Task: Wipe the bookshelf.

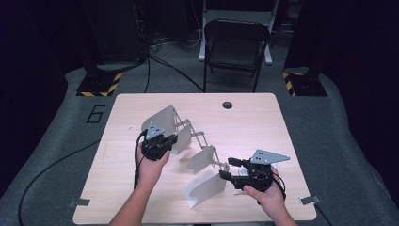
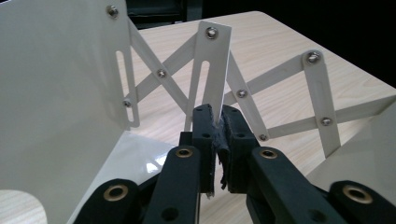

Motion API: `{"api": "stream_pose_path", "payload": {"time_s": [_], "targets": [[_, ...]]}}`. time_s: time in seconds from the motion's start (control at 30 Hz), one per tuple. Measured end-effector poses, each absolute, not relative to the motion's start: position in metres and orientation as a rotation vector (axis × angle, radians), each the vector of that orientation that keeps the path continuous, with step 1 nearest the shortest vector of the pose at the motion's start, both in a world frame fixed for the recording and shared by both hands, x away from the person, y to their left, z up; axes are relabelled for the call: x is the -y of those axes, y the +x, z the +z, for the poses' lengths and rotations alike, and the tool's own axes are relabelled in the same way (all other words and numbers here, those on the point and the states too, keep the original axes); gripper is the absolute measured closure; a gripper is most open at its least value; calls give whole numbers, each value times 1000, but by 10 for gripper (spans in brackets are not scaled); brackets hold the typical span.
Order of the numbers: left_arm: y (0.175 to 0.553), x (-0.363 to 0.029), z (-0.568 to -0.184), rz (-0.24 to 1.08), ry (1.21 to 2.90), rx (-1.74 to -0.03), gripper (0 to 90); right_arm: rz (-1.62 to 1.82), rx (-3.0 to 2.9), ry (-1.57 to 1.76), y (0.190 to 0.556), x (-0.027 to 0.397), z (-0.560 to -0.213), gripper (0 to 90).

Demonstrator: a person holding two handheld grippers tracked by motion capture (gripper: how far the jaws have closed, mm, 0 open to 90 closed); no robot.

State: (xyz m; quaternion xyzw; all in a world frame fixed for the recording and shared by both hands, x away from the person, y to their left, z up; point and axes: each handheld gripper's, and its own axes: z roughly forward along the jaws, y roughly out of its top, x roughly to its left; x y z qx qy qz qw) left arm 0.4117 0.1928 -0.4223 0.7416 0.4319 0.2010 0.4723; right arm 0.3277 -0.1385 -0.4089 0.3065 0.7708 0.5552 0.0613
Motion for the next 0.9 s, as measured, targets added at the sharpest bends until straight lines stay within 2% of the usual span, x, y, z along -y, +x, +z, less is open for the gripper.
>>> {"api": "stream_pose_path", "payload": {"time_s": [0.1,0.5,0.9], "targets": [[413,-191,-422,495,1820,-1047,875,1633,-2351,902,326,134,-411,341],[416,-189,-422,450,1827,-1005,882,1611,-2374,885,318,127,-416,430],[418,-187,-420,395,1846,-976,858,1587,-2431,799,308,105,-418,466]]}}
